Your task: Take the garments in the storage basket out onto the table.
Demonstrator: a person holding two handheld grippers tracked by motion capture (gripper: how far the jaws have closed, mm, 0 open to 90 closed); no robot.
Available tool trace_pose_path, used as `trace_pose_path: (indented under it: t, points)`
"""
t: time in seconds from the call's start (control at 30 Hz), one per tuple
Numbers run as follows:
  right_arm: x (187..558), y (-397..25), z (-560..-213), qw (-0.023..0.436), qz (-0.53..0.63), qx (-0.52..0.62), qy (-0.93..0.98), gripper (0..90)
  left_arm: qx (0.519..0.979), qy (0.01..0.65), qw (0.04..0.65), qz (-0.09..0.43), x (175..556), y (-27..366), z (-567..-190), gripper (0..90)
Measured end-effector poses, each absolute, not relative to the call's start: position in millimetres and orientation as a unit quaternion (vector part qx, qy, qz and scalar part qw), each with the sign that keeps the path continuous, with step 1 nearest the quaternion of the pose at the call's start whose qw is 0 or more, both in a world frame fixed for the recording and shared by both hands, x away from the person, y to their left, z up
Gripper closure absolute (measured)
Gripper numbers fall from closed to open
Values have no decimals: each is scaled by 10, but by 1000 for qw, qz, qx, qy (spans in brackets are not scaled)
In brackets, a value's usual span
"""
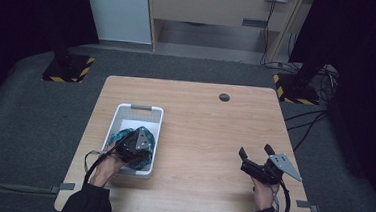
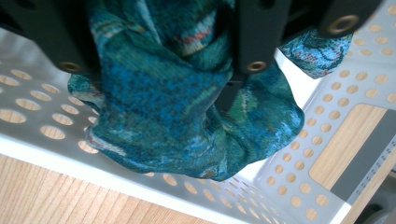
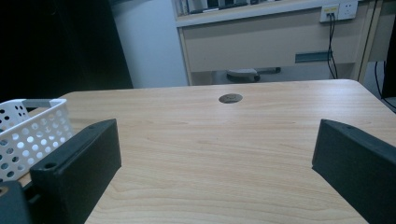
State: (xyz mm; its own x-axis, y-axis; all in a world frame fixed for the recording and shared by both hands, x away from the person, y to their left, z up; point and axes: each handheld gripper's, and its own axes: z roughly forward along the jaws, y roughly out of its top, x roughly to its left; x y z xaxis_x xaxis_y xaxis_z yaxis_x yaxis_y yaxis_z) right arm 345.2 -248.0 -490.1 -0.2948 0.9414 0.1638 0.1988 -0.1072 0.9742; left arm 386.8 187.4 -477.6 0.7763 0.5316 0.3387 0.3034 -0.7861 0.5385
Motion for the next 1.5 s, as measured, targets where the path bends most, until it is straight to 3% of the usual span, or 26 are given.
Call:
trace_pose_path:
  t: [0.3,0.63,1.1,1.5]
  points:
    - [3453,-2480,-4902,332,558,492,580,14,911,221,238,255,3851,1889,-4783,722]
    - [3454,-2482,-4906,332,557,492,580,14,908,212,244,265,3833,1920,-4786,809]
    - [3456,-2478,-4911,332,557,491,582,14,898,211,260,285,3799,1963,-4764,819]
    - [3458,-2467,-4918,331,556,491,583,15,871,232,310,302,3730,2121,-4671,818]
